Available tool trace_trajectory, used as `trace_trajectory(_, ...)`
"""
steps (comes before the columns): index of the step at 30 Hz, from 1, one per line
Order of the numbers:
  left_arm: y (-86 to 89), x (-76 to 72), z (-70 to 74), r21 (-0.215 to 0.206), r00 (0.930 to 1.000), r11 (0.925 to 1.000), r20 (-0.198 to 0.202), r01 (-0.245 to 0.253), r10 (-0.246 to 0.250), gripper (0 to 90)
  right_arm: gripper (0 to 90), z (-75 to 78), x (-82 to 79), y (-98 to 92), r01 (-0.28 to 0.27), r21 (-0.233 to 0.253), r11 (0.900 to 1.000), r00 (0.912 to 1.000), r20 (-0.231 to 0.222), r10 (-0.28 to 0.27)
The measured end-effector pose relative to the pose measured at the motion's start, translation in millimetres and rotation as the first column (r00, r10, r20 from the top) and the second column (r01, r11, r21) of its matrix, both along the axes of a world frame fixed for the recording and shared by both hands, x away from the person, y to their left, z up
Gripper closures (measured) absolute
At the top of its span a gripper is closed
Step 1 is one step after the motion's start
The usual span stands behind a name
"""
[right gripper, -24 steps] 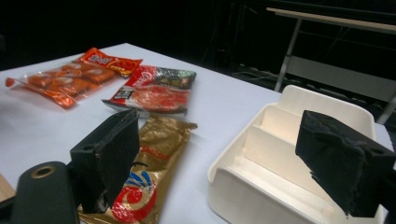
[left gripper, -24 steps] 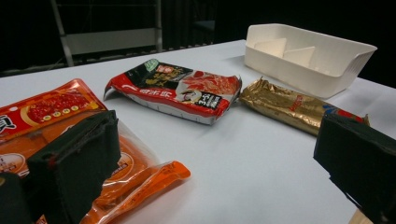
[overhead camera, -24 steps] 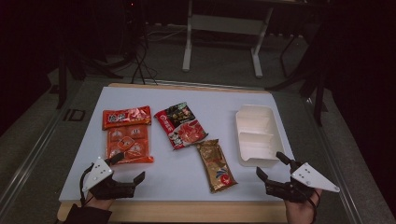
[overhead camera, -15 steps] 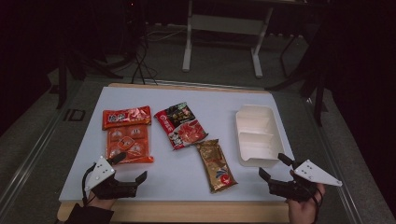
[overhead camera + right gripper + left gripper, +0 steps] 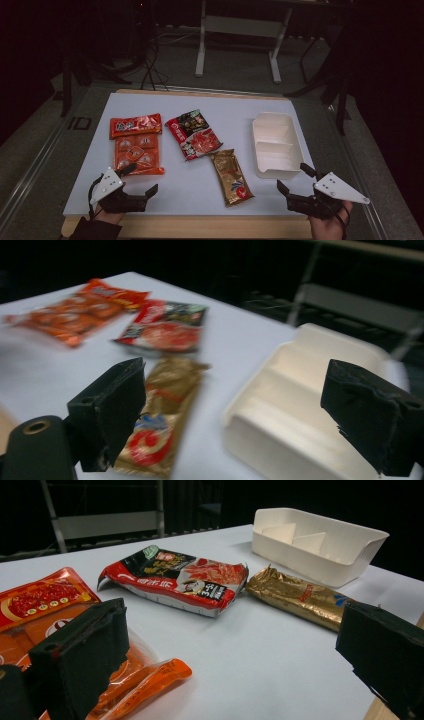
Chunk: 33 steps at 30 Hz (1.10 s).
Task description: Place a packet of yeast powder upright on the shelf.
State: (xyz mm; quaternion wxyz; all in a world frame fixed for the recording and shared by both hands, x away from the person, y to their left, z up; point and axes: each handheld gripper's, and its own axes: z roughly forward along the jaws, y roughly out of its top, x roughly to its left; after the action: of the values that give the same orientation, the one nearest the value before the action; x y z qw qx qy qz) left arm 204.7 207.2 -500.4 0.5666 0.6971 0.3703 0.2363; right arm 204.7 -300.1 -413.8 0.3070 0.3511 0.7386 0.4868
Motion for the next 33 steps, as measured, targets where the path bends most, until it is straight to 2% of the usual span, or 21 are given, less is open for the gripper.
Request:
trace_trajectory(1,0.3,-1.0,0.6,-0.004,1.0,1.0,0.004,-0.001,0.001,0.8,10.9,3.7,-1.1,0.7,-0.001,0.0,1.0,0.9999,0.013,0.001)
trace_trajectory(4,0.8,-1.9,1.1,-0.007,1.0,1.0,0.009,0.003,-0.003,0.8,10.9,12.8,0.5,4.0,-0.038,0.033,0.999,0.9992,-0.005,0.039)
trace_trajectory(9,-0.7,-1.5,1.2,-0.021,0.9999,0.9997,0.008,0.013,-0.013,0.8,8.8,22.9,11.9,15.5,-0.093,0.054,0.994,0.9951,-0.028,0.095)
trace_trajectory(14,-1.6,-1.0,0.7,-0.02,0.9998,0.9997,0.007,0.017,-0.017,0.8,8.8,30.7,29.3,30.4,-0.121,0.04,0.992,0.9918,-0.038,0.122)
trace_trajectory(18,-2.4,-1.5,0.6,-0.018,0.9998,0.9997,0.008,0.018,-0.018,0.8,8.8,30.4,44.1,39.9,-0.135,0.033,0.99,0.989,-0.056,0.137)
trace_trajectory(21,-2.8,-1.7,0.7,-0.019,0.9998,0.9996,0.008,0.02,-0.02,0.8,8.9,28.7,54.9,46.5,-0.14,0.023,0.99,0.9862,-0.086,0.142)
trace_trajectory(28,-3.1,-1.7,0.5,-0.018,0.9997,0.9996,0.008,0.022,-0.022,0.8,8.9,24.2,71.4,58.1,-0.134,0.007,0.991,0.986,-0.099,0.134)
trace_trajectory(33,-3.4,-1.6,0.4,-0.016,0.9997,0.9996,0.007,0.024,-0.023,0.7,9.5,17.2,87.4,69.9,-0.134,-0.009,0.991,0.9828,-0.129,0.132)
